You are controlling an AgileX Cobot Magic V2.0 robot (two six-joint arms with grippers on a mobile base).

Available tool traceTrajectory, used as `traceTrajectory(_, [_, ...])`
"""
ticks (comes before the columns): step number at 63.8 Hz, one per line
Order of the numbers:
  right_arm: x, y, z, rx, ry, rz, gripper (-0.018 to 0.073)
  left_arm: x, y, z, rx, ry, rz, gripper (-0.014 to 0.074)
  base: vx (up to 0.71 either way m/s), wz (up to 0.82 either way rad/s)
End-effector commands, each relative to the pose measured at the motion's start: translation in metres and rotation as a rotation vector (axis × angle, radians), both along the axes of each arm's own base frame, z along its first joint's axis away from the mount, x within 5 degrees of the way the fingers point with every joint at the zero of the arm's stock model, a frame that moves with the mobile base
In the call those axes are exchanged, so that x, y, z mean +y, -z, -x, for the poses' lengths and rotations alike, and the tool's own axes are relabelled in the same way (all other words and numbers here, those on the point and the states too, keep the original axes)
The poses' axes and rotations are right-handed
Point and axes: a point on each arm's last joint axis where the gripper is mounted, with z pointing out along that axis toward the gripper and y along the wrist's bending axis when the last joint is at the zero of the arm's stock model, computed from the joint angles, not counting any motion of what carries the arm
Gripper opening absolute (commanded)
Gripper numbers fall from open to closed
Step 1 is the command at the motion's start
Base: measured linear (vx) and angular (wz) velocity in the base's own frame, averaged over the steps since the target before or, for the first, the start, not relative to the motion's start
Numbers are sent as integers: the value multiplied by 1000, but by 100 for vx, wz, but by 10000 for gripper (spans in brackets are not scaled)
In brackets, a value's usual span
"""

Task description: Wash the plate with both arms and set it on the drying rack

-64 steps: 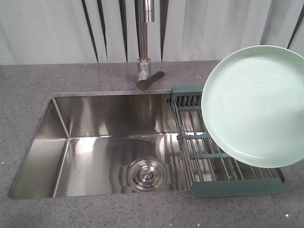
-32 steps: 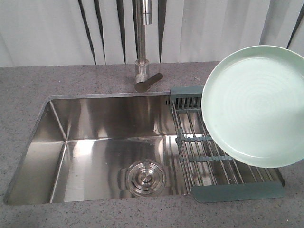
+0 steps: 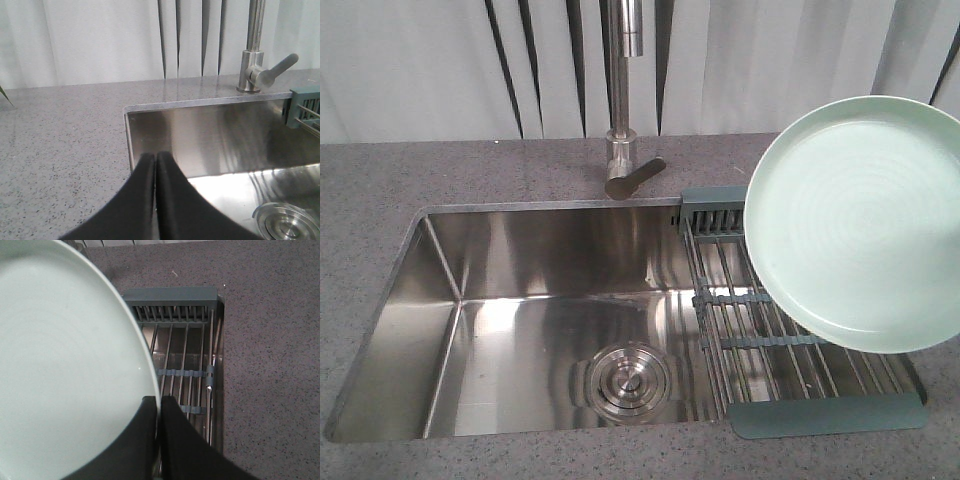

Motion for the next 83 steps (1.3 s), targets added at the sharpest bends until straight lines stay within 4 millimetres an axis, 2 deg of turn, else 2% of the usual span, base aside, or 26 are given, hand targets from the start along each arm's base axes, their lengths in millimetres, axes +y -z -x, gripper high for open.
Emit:
traceTrajectory(1, [0, -14, 0, -84, 24, -13, -4, 0, 1, 0, -59, 5, 15, -6, 3, 1])
traceTrajectory(83, [0, -14, 0, -84, 24, -13, -4, 0, 1, 0, -59, 5, 15, -6, 2, 1])
